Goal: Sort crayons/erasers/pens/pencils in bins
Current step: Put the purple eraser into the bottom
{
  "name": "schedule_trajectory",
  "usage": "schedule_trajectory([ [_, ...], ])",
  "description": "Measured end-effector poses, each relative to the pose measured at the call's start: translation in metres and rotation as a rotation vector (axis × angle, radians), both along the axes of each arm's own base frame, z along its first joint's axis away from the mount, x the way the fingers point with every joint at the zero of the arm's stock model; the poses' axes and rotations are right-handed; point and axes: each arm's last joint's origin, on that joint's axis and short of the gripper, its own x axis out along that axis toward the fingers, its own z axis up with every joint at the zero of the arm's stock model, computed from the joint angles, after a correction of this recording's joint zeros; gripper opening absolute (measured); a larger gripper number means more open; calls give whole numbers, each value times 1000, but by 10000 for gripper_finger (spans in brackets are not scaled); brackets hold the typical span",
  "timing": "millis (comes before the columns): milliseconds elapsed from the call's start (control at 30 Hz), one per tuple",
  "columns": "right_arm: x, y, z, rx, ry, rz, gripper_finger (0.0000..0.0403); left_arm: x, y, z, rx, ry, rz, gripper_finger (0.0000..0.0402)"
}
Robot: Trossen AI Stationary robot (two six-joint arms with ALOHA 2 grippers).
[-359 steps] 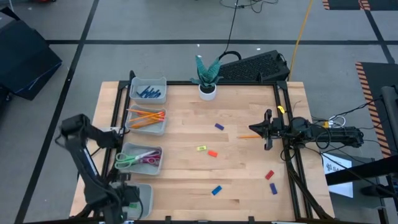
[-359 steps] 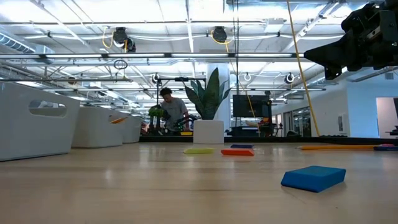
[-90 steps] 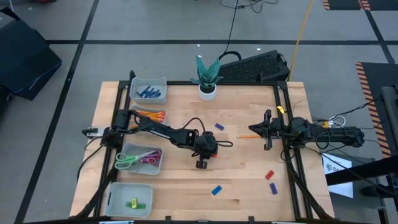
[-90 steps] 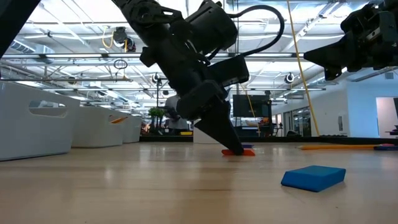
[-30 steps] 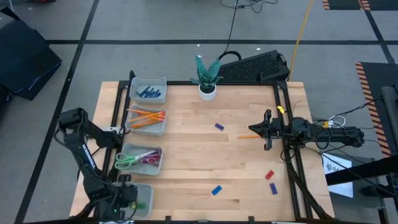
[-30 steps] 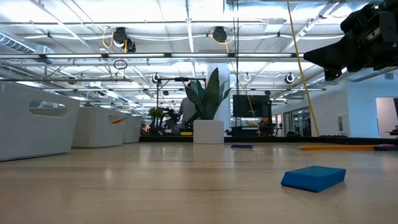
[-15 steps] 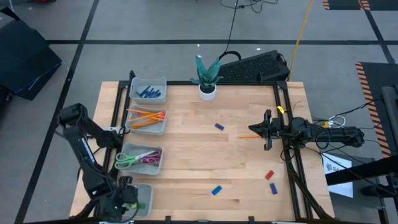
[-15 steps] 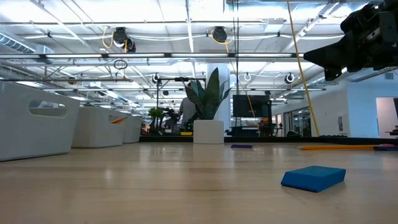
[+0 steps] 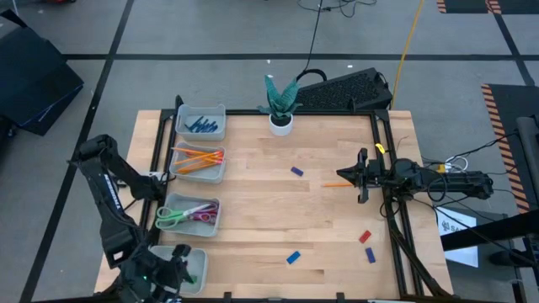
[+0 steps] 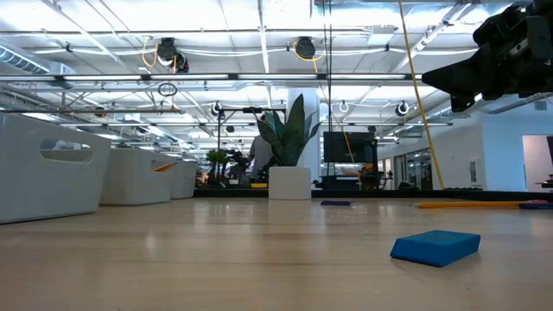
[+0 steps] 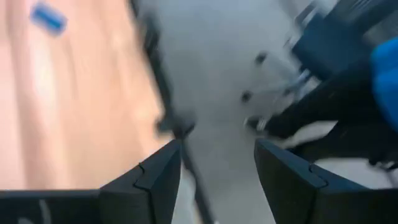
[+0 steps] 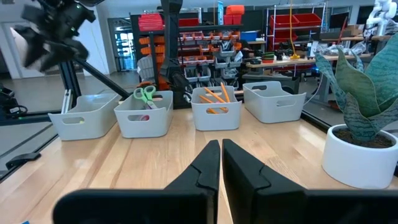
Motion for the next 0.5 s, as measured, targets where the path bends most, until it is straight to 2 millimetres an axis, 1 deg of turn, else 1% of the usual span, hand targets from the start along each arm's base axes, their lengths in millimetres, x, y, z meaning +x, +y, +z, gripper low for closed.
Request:
schedule_trajectory([
  [67, 0, 0, 0, 0, 0, 0, 13, 7, -3, 6, -51, -64, -9, 207],
  [167, 0, 0, 0, 0, 0, 0, 13, 19, -7, 8, -92, -133, -11, 222],
  [400, 0, 0, 0, 0, 0, 0, 13, 52, -13, -4, -103, -207, -9, 286],
  [500, 0, 0, 0, 0, 0, 0, 13, 67, -13, -8, -126, -223, 1, 299],
])
